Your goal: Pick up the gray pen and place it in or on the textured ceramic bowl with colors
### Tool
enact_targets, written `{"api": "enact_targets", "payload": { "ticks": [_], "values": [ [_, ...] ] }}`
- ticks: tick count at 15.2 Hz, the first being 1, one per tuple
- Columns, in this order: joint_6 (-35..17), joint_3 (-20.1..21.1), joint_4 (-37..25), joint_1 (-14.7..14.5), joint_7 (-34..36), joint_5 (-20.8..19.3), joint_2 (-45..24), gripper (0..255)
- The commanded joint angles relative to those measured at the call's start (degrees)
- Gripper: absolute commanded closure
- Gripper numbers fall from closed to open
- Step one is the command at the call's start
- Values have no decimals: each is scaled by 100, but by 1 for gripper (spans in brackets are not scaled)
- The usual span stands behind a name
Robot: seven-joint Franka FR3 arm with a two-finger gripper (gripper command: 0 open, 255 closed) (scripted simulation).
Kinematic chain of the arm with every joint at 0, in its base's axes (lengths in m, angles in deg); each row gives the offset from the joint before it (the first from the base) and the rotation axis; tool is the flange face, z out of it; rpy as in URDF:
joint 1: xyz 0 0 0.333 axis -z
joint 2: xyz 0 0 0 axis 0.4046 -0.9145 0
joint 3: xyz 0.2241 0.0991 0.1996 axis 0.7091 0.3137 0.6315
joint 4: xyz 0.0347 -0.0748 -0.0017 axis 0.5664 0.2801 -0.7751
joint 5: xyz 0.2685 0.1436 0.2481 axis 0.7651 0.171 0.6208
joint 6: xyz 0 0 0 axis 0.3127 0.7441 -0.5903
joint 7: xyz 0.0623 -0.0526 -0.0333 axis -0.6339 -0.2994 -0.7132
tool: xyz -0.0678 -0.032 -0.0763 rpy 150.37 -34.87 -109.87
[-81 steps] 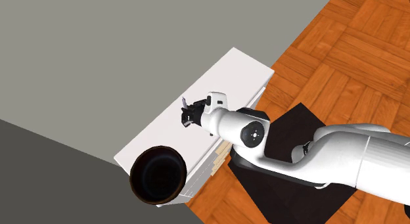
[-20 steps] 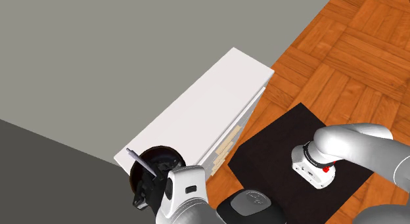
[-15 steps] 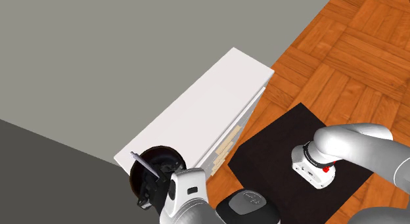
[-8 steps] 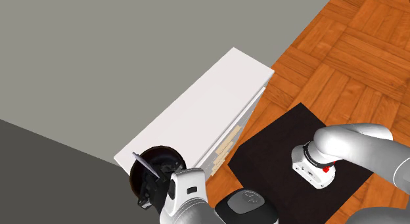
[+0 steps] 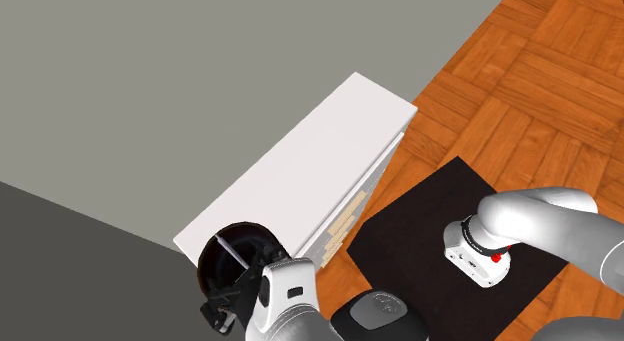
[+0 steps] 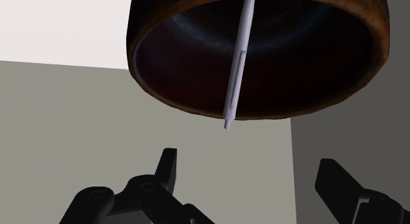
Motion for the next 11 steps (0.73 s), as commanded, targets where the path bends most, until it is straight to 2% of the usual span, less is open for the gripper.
{"api": "enact_targets", "payload": {
  "ticks": [1,3,11],
  "values": [
    [219,-194,-36,-262,16,-32,-3,0],
    [477,-409,-88,-553,34,-60,8,0],
    [476,-409,-88,-552,33,-59,9,0]
  ]
}}
